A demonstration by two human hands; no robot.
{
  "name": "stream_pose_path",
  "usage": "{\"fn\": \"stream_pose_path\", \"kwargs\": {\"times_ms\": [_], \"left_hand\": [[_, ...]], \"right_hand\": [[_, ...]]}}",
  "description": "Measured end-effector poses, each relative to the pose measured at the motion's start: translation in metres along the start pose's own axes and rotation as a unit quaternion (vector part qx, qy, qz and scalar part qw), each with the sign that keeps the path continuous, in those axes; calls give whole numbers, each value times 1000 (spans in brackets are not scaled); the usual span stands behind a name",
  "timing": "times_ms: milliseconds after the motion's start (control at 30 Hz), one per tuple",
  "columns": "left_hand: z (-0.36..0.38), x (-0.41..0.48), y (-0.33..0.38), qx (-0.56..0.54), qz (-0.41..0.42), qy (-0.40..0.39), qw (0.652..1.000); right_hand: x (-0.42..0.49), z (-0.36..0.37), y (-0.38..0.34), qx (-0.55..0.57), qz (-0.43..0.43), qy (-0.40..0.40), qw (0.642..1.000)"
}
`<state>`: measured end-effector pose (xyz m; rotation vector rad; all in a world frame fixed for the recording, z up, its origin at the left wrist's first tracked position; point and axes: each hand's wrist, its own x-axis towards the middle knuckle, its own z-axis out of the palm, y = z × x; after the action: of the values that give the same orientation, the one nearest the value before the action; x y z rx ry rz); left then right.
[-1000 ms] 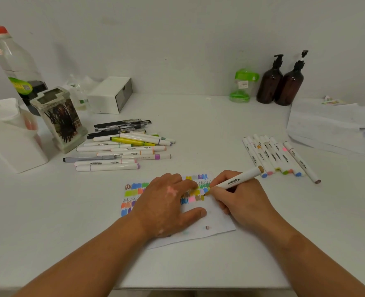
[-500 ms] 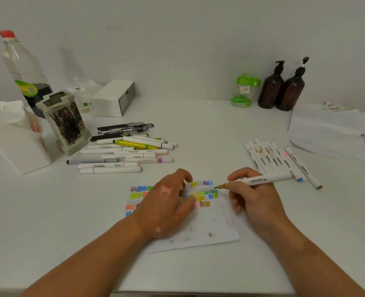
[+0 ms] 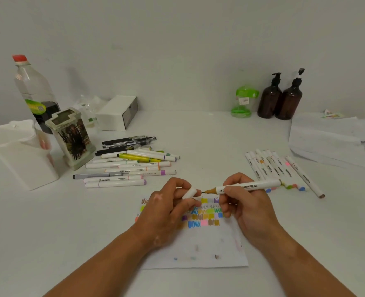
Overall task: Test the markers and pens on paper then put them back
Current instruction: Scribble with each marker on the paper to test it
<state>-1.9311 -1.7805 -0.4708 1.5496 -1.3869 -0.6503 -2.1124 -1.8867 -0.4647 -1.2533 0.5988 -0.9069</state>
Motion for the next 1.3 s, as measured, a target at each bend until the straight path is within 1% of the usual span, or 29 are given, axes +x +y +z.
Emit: {"fn": "stream_pose_path", "kwargs": {"times_ms": [133, 267, 367, 433, 667, 833, 867, 967, 1000, 1100, 1167, 1233, 1300], "left_hand": [[0, -1, 1, -15, 15, 0, 1000], [0, -2, 2, -4, 28, 6, 1000], [0, -2, -1, 44, 49, 7, 998], [-1, -2, -3, 53, 56, 8, 997], [0, -1, -11, 75, 65, 21, 995], [0, 0, -10, 69, 61, 18, 996], [1, 1, -9, 63, 61, 18, 996], [3, 1, -5, 39, 55, 29, 997], [3, 1, -5, 36, 53, 35, 997], [3, 2, -8, 56, 58, 40, 996], [5, 2, -9, 74, 63, 44, 994], [6, 2, -10, 83, 71, 45, 993], [6, 1, -10, 88, 80, 46, 992]], "right_hand": [[-1, -4, 0, 3, -14, -4, 1000], [-2, -2, 1, -5, -10, -32, 999], [-4, 0, 3, -58, -18, -57, 997], [-6, 1, 2, -89, -26, -64, 994], [-7, 0, 0, -126, -22, -71, 989], [-8, 2, -1, -150, -23, -74, 986], [-8, 1, -3, -146, -23, -72, 986], [-7, -10, -13, -86, -4, -47, 995], [-7, -15, -18, -98, 4, -46, 994], [-13, -27, -33, -217, 17, -83, 972], [-19, -30, -43, -291, 13, -92, 952], [-25, -31, -46, -385, -5, -71, 920], [-30, -29, -44, -483, -11, -60, 873]]}}
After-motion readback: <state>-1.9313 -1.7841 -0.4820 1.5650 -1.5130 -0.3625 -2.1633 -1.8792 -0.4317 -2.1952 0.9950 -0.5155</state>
